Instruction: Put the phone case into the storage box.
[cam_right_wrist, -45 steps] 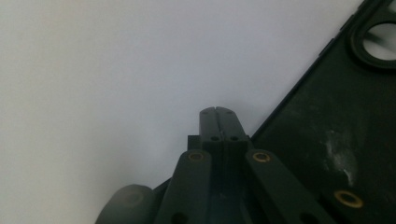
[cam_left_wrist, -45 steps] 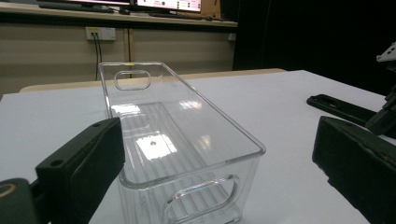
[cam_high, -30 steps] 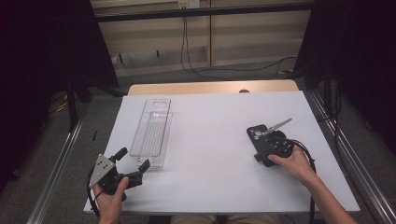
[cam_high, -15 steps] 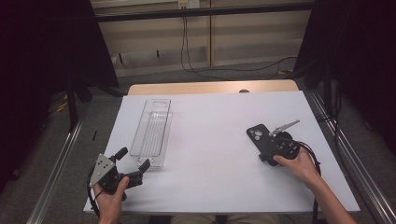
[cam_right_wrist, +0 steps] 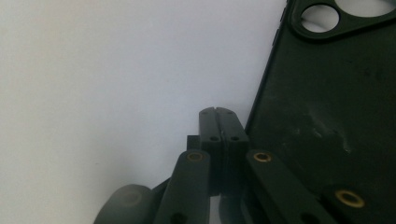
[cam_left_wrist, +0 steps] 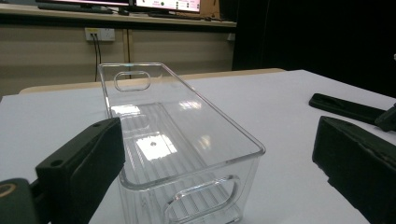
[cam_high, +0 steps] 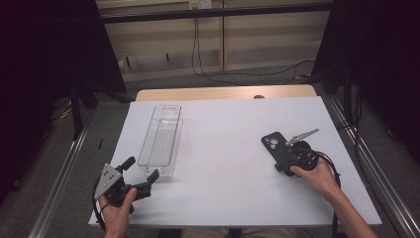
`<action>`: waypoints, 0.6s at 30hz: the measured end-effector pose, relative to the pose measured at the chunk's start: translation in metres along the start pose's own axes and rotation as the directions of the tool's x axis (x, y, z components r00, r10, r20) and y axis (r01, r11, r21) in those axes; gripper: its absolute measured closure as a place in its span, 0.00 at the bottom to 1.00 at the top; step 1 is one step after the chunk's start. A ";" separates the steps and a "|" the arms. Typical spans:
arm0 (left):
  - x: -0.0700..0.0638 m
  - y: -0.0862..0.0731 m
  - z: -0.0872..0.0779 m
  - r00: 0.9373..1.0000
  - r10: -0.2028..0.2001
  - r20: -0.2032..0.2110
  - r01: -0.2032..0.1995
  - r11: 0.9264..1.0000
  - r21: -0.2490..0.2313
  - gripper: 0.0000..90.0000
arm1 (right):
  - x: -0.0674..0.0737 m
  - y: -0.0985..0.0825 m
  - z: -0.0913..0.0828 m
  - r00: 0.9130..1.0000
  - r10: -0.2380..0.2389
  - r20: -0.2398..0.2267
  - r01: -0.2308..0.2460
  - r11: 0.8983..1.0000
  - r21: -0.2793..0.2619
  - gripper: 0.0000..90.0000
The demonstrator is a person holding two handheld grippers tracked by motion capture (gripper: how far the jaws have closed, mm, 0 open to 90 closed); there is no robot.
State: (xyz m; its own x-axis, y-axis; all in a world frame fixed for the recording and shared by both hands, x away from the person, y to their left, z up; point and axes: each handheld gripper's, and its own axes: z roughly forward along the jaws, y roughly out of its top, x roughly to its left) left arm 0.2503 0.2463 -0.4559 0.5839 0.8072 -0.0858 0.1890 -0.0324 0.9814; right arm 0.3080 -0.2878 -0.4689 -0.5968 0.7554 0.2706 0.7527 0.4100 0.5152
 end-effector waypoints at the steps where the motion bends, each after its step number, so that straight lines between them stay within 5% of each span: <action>1: 0.000 0.000 0.000 1.000 0.003 -0.001 -0.003 1.000 0.005 0.03 | -0.001 0.000 0.000 1.000 -0.012 -0.007 0.012 1.000 -0.003 0.99; 7: 0.000 0.000 -0.001 1.000 0.006 0.000 -0.006 1.000 0.007 0.03 | 0.003 0.002 -0.002 0.999 -0.043 -0.016 0.042 0.998 -0.043 0.85; 15: 0.000 0.000 0.000 1.000 -0.006 -0.005 0.006 1.000 0.000 0.03 | 0.009 0.004 -0.008 0.997 -0.073 0.001 0.072 0.991 -0.110 0.39; 18: 0.000 0.000 0.000 1.000 -0.002 -0.006 0.002 1.000 0.002 0.03 | 0.010 0.004 -0.008 0.997 -0.078 0.009 0.078 0.988 -0.134 0.29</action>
State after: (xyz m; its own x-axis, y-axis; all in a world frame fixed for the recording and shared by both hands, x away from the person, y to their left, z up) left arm 0.2506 0.2466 -0.4563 0.5786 0.8110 -0.0867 0.1917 -0.0318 0.9809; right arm 0.3026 -0.2827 -0.4582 -0.6510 0.7258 0.2222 0.6595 0.3960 0.6390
